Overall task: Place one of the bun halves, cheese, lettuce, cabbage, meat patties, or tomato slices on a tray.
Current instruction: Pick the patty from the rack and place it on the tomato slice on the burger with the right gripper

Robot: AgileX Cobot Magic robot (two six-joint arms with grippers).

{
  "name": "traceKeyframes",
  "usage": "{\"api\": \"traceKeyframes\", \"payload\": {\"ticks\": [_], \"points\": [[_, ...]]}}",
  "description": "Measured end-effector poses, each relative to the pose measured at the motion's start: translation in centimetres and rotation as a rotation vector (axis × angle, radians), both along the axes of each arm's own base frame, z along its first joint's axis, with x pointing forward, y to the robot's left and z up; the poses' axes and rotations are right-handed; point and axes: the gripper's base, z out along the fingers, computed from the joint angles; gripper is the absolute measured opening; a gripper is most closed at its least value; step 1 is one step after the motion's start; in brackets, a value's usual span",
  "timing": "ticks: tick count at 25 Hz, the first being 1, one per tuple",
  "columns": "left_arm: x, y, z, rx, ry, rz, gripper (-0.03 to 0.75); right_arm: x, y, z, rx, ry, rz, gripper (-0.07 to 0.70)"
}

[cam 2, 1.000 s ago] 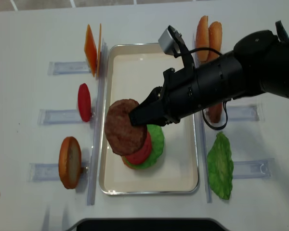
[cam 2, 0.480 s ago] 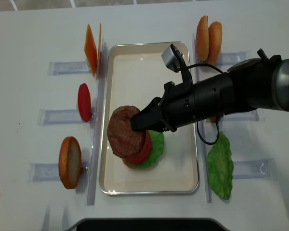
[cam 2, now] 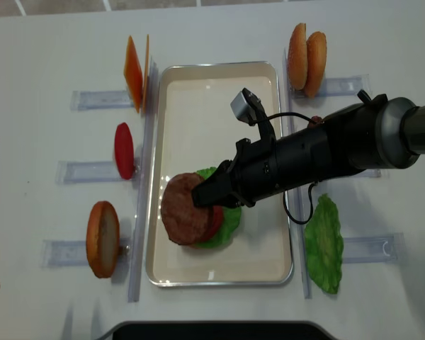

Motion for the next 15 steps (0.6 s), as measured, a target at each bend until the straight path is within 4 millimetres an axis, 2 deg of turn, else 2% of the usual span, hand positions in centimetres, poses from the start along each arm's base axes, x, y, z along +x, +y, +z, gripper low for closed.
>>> {"api": "traceKeyframes", "payload": {"ticks": [15], "points": [[0.0,0.0,0.0,0.000,0.000,0.000,0.391,1.2,-1.5,-0.2,-0.027,-0.032,-0.032,0.097]]}}
